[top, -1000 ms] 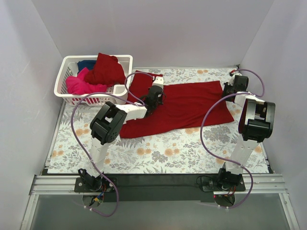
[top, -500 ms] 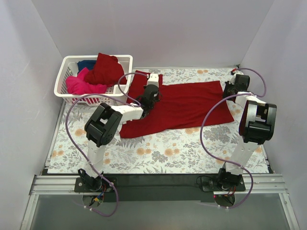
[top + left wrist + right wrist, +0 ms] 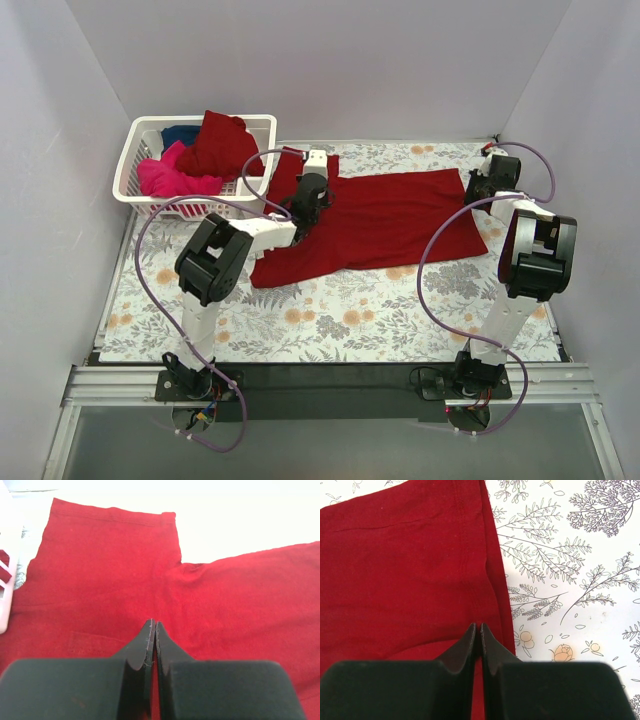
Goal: Fold and stack the t-shirts
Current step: Fold the tshirt
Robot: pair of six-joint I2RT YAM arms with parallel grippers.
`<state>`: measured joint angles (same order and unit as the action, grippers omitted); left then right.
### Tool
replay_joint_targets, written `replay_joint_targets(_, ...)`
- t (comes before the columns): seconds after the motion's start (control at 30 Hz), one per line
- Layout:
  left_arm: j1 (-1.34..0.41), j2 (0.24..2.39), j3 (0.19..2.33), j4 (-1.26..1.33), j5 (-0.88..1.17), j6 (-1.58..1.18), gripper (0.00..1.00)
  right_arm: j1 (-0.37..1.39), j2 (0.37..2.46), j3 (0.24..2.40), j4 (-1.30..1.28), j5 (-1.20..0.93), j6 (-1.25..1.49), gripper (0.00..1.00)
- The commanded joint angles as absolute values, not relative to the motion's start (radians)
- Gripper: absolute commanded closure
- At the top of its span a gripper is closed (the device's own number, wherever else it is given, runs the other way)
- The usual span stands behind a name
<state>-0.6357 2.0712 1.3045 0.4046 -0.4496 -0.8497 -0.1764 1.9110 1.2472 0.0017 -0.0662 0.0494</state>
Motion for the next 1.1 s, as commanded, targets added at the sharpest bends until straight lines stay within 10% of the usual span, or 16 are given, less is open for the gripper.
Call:
replay_joint_targets(0.0, -0.621, 2.063, 1.351, 0.426, -0.459, -0.831, 1.0, -0.183, 1.905, 1.281, 0.034, -0.064, 0.054, 0.99)
replay_joint_targets(0.4, -0.612, 2.126, 1.431, 0.379, -0.449, -0.825, 1.0, -0.184, 1.928, 1.305, 0.037, -0.046, 0.055, 0.99)
replay_joint_targets(0.7, -0.612, 2.079, 1.425, 0.37, -0.428, -0.816, 0.41, -0.183, 1.856, 1.261, 0.035, -0.008, 0.055, 0.64)
replay_joint_targets(1.07, -0.664, 1.957, 1.243, 0.393, -0.396, -0.934, 0.36, -0.096, 1.675, 1.02, 0.101, -0.133, 0.097, 0.59)
